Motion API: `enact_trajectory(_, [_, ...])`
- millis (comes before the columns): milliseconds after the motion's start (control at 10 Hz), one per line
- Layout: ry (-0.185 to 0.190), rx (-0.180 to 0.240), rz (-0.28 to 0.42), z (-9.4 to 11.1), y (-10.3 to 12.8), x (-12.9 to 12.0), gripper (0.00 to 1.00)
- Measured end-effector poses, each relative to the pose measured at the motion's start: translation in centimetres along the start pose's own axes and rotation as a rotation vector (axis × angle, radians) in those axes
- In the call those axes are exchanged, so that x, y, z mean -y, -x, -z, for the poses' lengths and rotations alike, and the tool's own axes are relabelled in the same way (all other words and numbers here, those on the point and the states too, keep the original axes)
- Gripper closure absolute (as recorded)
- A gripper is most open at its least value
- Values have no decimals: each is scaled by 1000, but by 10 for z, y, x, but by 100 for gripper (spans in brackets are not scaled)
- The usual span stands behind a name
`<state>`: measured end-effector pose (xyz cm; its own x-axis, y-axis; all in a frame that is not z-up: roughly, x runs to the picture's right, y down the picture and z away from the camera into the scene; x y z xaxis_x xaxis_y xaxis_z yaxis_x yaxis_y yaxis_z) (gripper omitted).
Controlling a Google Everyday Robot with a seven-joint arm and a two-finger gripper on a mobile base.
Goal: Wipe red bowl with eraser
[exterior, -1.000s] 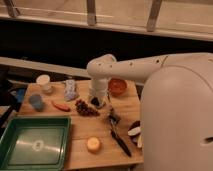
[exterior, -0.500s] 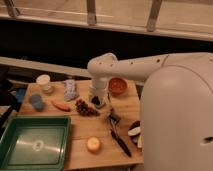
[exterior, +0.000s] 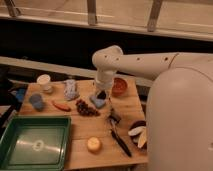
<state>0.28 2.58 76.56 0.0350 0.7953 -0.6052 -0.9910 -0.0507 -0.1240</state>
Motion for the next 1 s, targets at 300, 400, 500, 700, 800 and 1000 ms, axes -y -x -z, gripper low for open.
enact_trajectory(300, [-28, -31, 51, 9, 1, 27, 100])
enact_trajectory(400, [-29, -32, 49, 9, 1, 28, 100])
enact_trajectory(500, [-26, -32, 55, 9, 1, 24, 100])
enact_trajectory(700, [-27, -31, 49, 9, 2, 27, 100])
enact_trajectory(800, [-38, -44, 46, 6, 2, 27, 100])
enact_trajectory(1000, [-59, -71, 9, 1, 10, 43, 100])
